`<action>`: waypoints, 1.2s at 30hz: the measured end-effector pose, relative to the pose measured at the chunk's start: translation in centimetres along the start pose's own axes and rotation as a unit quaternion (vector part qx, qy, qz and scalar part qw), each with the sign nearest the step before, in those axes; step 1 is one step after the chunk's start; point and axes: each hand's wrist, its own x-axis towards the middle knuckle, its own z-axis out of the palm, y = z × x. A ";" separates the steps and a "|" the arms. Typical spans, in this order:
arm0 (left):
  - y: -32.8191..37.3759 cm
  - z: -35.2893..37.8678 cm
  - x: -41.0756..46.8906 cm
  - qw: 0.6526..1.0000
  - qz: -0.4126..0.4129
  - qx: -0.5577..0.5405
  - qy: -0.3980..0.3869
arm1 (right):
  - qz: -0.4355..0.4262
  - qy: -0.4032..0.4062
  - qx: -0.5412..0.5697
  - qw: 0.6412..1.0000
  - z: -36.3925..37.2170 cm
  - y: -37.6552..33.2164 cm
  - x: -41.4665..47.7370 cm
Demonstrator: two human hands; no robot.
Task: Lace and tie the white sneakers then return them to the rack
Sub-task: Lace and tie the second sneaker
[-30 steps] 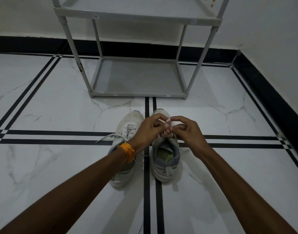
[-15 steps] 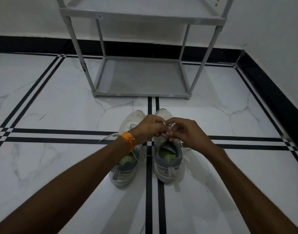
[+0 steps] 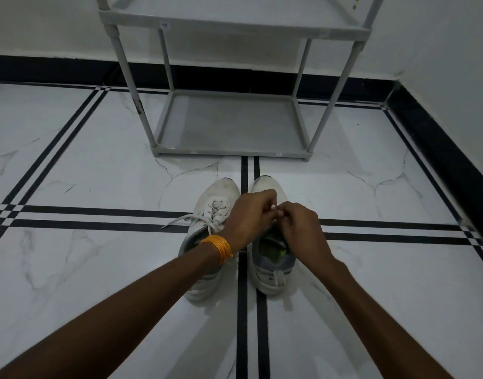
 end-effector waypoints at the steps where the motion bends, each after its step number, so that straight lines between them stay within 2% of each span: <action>1: 0.1 0.0 -0.1 0.999 0.030 0.025 0.001 | 0.001 -0.004 -0.024 1.000 0.3 -0.2 0.0; 3: 0.1 -0.1 -0.4 0.995 0.079 0.056 0.009 | 0.000 -0.012 -0.049 0.999 0.7 -0.3 0.0; 6: -0.3 -0.1 -0.6 0.993 0.101 0.049 0.020 | -0.007 -0.031 -0.057 0.998 0.4 0.0 0.3; 11: -0.7 0.0 0.1 0.998 0.057 -0.022 0.005 | -0.005 -0.068 0.021 0.997 -0.9 0.3 0.0; 15: -0.3 -0.2 0.6 0.998 0.013 -0.059 -0.013 | -0.001 -0.042 0.030 0.999 -1.1 1.0 -0.1; 18: -0.3 -0.6 0.9 0.988 -0.069 -0.130 -0.053 | -0.003 0.002 -0.008 1.000 -1.0 1.6 0.1; 22: -0.6 -1.3 1.8 0.926 -0.237 -0.269 -0.122 | -0.024 0.068 0.033 0.997 -0.3 1.8 -0.1; 25: -0.5 -1.5 1.8 0.892 -0.285 -0.317 -0.150 | -0.049 0.137 -0.002 0.989 -0.4 1.7 -0.2; 28: -0.4 -1.5 1.5 0.882 -0.296 -0.335 -0.152 | -0.113 0.150 -0.061 0.980 -0.8 1.2 -0.6; 33: 0.1 -1.9 1.4 0.881 -0.272 -0.353 -0.160 | -0.041 0.108 -0.015 0.993 -0.7 0.5 -0.2; 36: 0.4 -2.5 1.4 0.891 -0.256 -0.340 -0.157 | -0.059 0.096 0.004 0.994 -0.9 0.7 0.3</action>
